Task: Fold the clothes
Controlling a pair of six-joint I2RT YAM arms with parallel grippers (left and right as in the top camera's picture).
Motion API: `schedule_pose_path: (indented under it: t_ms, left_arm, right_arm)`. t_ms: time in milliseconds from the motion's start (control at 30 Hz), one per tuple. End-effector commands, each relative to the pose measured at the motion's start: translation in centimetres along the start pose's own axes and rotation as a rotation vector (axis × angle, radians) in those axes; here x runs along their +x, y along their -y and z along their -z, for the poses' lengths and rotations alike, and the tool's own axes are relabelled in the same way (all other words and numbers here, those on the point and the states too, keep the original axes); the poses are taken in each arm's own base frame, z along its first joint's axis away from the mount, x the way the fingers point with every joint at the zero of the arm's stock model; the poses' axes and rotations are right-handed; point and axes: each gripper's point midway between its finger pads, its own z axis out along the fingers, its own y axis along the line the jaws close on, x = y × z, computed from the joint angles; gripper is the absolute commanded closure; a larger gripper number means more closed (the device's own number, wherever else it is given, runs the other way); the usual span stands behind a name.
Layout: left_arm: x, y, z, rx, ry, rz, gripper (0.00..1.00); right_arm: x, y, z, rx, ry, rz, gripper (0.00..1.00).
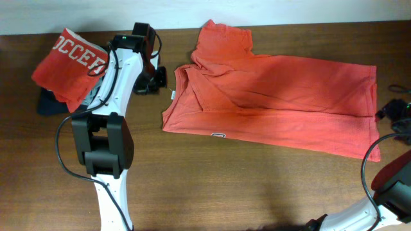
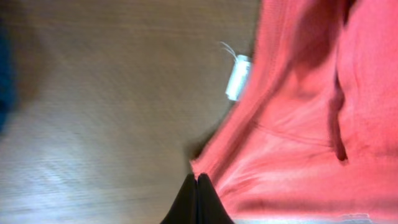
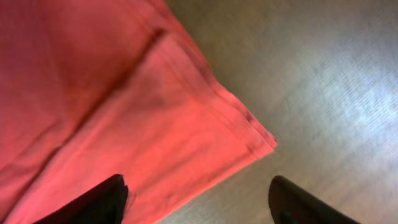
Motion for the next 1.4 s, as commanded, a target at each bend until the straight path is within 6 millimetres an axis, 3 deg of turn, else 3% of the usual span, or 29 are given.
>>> schedule_pose_path:
  t_ms: [0, 200, 600, 1067, 1367]
  left_arm:
    - [2.2, 2.3, -0.6, 0.095, -0.093, -0.073, 1.0]
    - [4.5, 3.6, -1.2, 0.076, -0.169, -0.088, 1.0]
    - [7.3, 4.3, -6.4, 0.055, -0.234, -0.061, 1.0]
    - [9.5, 2.7, -8.9, 0.0, -0.283, -0.015, 1.0]
    - [13.8, 1.9, -10.7, -0.043, -0.406, 0.003, 1.0]
  right_arm:
    - [-0.9, -1.2, 0.9, -0.075, 0.033, 0.037, 0.04]
    - [-1.1, -1.2, 0.9, -0.076, 0.038, 0.033, 0.01]
    - [-1.1, -1.2, 0.9, -0.076, 0.038, 0.033, 0.01]
    - [-1.1, -1.2, 0.9, -0.076, 0.038, 0.033, 0.01]
    - [-1.1, -1.2, 0.9, -0.076, 0.038, 0.033, 0.01]
